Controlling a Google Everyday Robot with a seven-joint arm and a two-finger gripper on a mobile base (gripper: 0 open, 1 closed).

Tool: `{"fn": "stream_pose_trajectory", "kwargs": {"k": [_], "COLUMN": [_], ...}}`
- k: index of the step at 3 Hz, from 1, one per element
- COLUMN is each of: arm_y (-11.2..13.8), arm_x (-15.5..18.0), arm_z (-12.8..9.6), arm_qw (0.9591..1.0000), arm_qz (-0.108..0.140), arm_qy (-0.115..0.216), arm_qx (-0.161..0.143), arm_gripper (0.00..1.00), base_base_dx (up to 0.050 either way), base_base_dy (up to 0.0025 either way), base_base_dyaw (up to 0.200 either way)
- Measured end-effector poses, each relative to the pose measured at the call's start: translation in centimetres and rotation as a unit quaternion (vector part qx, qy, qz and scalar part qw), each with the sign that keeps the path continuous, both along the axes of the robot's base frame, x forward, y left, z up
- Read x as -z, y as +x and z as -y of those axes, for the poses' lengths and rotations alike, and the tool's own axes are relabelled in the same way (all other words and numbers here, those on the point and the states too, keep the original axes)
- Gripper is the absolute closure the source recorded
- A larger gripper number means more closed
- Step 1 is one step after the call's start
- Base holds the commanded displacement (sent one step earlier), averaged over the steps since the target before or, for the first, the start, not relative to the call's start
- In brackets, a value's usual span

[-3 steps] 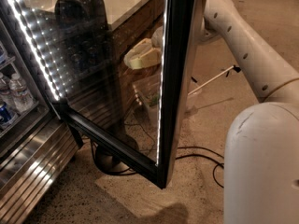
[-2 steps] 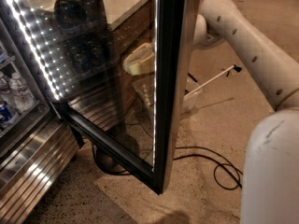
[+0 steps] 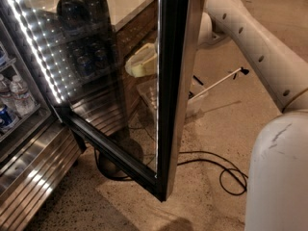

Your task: Close right fridge door

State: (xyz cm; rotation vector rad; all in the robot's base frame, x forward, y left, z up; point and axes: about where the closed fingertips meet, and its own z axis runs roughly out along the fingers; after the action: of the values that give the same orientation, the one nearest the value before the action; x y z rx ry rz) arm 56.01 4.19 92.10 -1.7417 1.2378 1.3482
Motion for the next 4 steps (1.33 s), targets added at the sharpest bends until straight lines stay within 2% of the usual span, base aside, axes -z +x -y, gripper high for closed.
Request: {"fn": "stream_pose_trajectory", "kwargs": {"k": [1, 2, 3, 4], "arm_y": [-1.9, -1.8, -6.0, -6.0], "arm_x": [-0.6, -0.6, -1.7, -1.7], "arm_z": [-0.5, -0.5, -1.4, -1.4], "arm_qw": [1.0000, 1.0000, 0.9997, 0.9997], "arm_qz": [-0.002, -0.002, -0.015, -0.015], "arm_qy": [-0.004, -0.004, -0.017, -0.017], "arm_qx": [-0.008, -0.008, -0.013, -0.013], "arm_gripper": [1.00, 1.00, 1.00, 1.00], "base_base_dx": [0.000, 0.000, -0.049, 0.000], "base_base_dy": [0.00000, 0.00000, 0.00004, 0.00009], "base_base_dyaw": [0.000, 0.000, 0.000, 0.197]}}
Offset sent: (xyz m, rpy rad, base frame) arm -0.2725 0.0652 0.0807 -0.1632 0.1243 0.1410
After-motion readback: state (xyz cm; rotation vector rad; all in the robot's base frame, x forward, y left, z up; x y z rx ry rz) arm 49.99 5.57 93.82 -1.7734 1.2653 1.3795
